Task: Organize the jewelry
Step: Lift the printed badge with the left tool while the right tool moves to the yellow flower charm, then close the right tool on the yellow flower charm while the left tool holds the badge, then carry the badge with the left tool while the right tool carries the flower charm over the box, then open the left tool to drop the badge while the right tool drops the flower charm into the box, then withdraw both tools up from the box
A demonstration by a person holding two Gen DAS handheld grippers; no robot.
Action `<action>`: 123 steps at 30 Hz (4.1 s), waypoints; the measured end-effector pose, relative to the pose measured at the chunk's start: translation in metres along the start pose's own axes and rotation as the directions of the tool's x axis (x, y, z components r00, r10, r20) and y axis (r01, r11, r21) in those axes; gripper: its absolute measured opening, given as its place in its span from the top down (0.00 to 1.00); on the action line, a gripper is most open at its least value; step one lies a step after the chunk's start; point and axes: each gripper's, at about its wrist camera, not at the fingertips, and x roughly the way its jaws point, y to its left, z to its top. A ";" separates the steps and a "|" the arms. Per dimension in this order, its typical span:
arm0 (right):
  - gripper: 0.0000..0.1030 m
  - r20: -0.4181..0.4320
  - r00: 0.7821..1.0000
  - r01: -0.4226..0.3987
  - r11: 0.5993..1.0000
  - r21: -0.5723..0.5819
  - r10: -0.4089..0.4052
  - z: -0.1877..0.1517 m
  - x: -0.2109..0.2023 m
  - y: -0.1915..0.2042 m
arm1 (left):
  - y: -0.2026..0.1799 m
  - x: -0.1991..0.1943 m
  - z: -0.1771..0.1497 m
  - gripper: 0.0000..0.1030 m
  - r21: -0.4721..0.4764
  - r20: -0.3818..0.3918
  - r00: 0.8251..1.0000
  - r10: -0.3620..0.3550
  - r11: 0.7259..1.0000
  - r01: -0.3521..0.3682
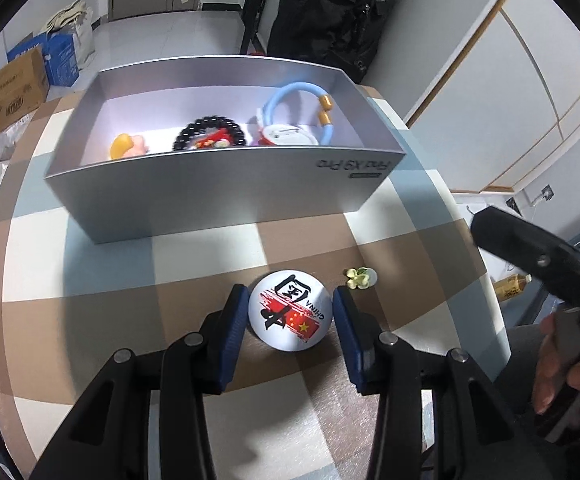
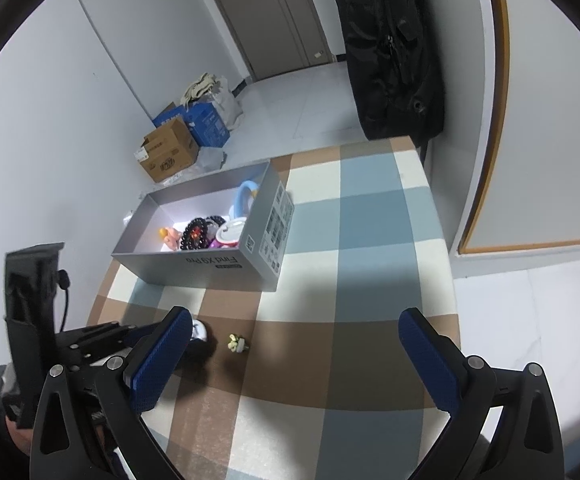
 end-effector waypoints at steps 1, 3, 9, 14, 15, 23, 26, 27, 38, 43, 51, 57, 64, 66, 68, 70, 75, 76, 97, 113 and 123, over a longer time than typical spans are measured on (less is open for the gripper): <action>0.00 -0.005 1.000 0.006 1.000 -0.002 -0.006 0.000 0.003 0.000 | 0.002 -0.002 -0.001 0.64 -0.010 -0.001 1.000 -0.008 1.000 0.008; 0.00 -0.016 1.000 0.017 1.000 -0.010 -0.017 -0.001 0.007 0.002 | 0.007 -0.007 -0.002 0.64 -0.037 0.002 0.999 -0.036 0.999 0.036; 0.02 -0.062 0.997 0.031 0.996 -0.079 -0.036 -0.007 0.023 0.013 | 0.023 -0.025 0.007 0.64 -0.090 0.046 0.994 -0.101 0.990 0.105; 0.15 -0.104 0.994 -0.003 0.992 -0.129 -0.011 -0.013 0.036 0.026 | 0.039 -0.035 0.013 0.64 -0.204 0.105 0.974 -0.200 0.954 0.218; 0.17 -0.116 0.993 -0.003 0.989 -0.145 -0.014 -0.014 0.040 0.029 | 0.042 -0.038 0.013 0.64 -0.215 0.115 0.970 -0.214 0.948 0.234; 0.46 -0.152 0.988 -0.038 0.982 -0.183 0.010 -0.019 0.051 0.043 | 0.052 -0.055 0.021 0.64 -0.236 0.200 0.955 -0.219 0.935 0.264; 0.57 -0.153 0.988 -0.026 0.970 -0.241 -0.011 -0.022 0.054 0.054 | 0.057 -0.057 0.020 0.64 -0.244 0.213 0.956 -0.202 0.936 0.253; 0.60 -0.151 0.988 -0.019 0.965 -0.263 -0.022 -0.023 0.054 0.058 | 0.059 -0.058 0.021 0.64 -0.242 0.216 0.957 -0.194 0.939 0.245; 0.88 -0.152 0.987 0.003 0.951 -0.309 -0.052 -0.023 0.058 0.066 | 0.058 -0.062 0.024 0.64 -0.220 0.240 0.957 -0.165 0.951 0.219; 0.88 -0.139 0.990 -0.037 0.966 -0.257 0.001 -0.014 0.052 0.061 | 0.060 -0.068 0.026 0.64 -0.229 0.261 0.951 -0.167 0.946 0.229; 0.88 -0.071 0.990 -0.132 0.971 -0.200 0.120 0.004 0.031 0.067 | 0.062 -0.074 0.036 0.64 -0.246 0.301 0.941 -0.152 0.941 0.231; 0.88 -0.001 0.983 -0.181 0.964 -0.193 0.184 0.022 0.019 0.079 | 0.059 -0.073 0.046 0.64 -0.240 0.323 0.940 -0.112 0.951 0.195; 0.88 0.054 0.973 -0.214 0.964 -0.157 0.225 0.047 0.014 0.081 | 0.055 -0.064 0.059 0.64 -0.250 0.323 0.944 -0.072 0.955 0.158; 0.88 0.067 0.973 -0.211 0.966 -0.152 0.223 0.054 0.015 0.081 | 0.053 -0.062 0.063 0.64 -0.245 0.321 0.944 -0.078 0.956 0.162; 0.88 0.069 0.971 -0.219 0.965 -0.143 0.231 0.059 0.018 0.080 | 0.052 -0.060 0.065 0.64 -0.248 0.320 0.944 -0.078 0.955 0.163; 0.88 0.069 0.970 -0.224 0.965 -0.132 0.235 0.064 0.019 0.079 | 0.052 -0.057 0.067 0.64 -0.252 0.315 0.946 -0.070 0.955 0.155; 0.88 0.076 0.967 -0.231 0.965 -0.125 0.242 0.075 0.022 0.078 | 0.057 -0.049 0.071 0.64 -0.274 0.283 0.958 -0.043 0.954 0.124; 0.88 0.075 0.967 -0.231 0.965 -0.125 0.242 0.076 0.023 0.078 | 0.056 -0.048 0.072 0.64 -0.270 0.281 0.959 -0.034 0.956 0.113; 0.69 0.046 0.973 -0.229 0.973 0.025 0.228 0.090 0.047 0.050 | 0.051 -0.029 0.086 0.56 -0.271 0.231 0.972 -0.043 0.957 0.106; 0.22 0.141 0.967 -0.212 0.977 -0.012 0.211 0.086 0.016 0.048 | 0.038 -0.060 0.080 0.35 -0.218 0.320 0.940 0.116 0.975 -0.046; 0.07 0.190 0.963 -0.185 0.981 -0.056 0.193 0.067 -0.002 0.051 | 0.028 -0.073 0.068 0.31 -0.214 0.357 0.901 0.246 0.961 -0.177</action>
